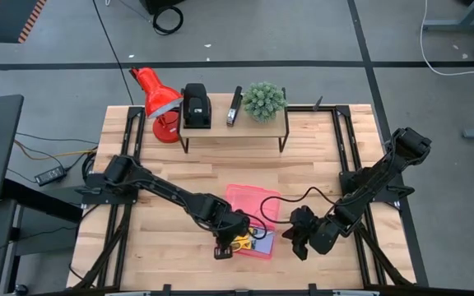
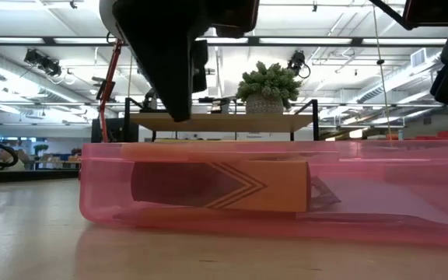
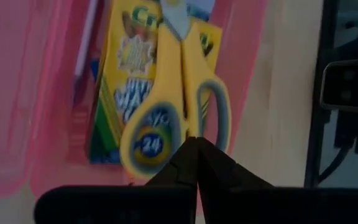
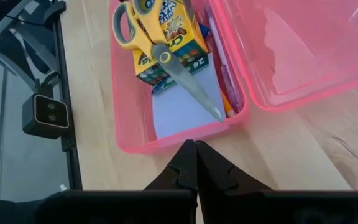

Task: Pack school essentials
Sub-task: Put the yellow scissors into the pink supply box

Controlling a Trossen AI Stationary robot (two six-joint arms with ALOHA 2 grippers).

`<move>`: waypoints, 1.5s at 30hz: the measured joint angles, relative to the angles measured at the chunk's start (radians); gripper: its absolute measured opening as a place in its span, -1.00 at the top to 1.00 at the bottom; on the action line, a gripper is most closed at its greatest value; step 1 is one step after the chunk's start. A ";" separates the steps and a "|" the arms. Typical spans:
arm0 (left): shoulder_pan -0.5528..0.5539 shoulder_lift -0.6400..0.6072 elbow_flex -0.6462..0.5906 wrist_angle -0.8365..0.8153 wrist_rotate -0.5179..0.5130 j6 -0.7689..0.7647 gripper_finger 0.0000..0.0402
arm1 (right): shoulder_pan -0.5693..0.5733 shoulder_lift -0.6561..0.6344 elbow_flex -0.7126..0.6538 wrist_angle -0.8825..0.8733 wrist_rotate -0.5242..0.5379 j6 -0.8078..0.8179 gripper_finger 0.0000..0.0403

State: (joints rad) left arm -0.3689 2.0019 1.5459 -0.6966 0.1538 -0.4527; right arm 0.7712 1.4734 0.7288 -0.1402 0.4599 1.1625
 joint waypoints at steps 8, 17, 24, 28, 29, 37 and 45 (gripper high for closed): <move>-0.002 0.015 0.000 -0.048 -0.061 -0.007 0.96 | 0.000 0.000 0.000 -0.010 0.000 0.005 0.97; 0.001 0.016 0.000 -0.134 -0.098 -0.008 0.95 | 0.000 0.000 0.000 -0.025 0.000 0.001 0.97; 0.001 0.016 0.000 -0.163 -0.098 -0.020 0.98 | 0.000 0.000 0.000 -0.027 0.000 -0.001 0.97; 0.001 0.016 0.000 -0.172 -0.098 -0.060 0.95 | 0.000 0.001 0.000 -0.027 0.000 -0.002 0.97; 0.001 0.016 0.000 -0.177 -0.098 -0.065 0.95 | 0.000 0.001 0.000 -0.027 0.000 -0.002 0.97; 0.000 0.016 0.000 -0.229 -0.098 -0.092 0.96 | 0.000 0.001 0.000 -0.028 0.000 -0.004 0.97; 0.000 0.016 0.074 -0.361 -0.155 -0.120 0.98 | 0.000 0.001 0.000 -0.030 0.000 -0.014 0.97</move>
State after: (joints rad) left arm -0.3687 2.0174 1.6196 -1.0574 -0.0014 -0.5728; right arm 0.7712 1.4742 0.7288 -0.1701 0.4599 1.1485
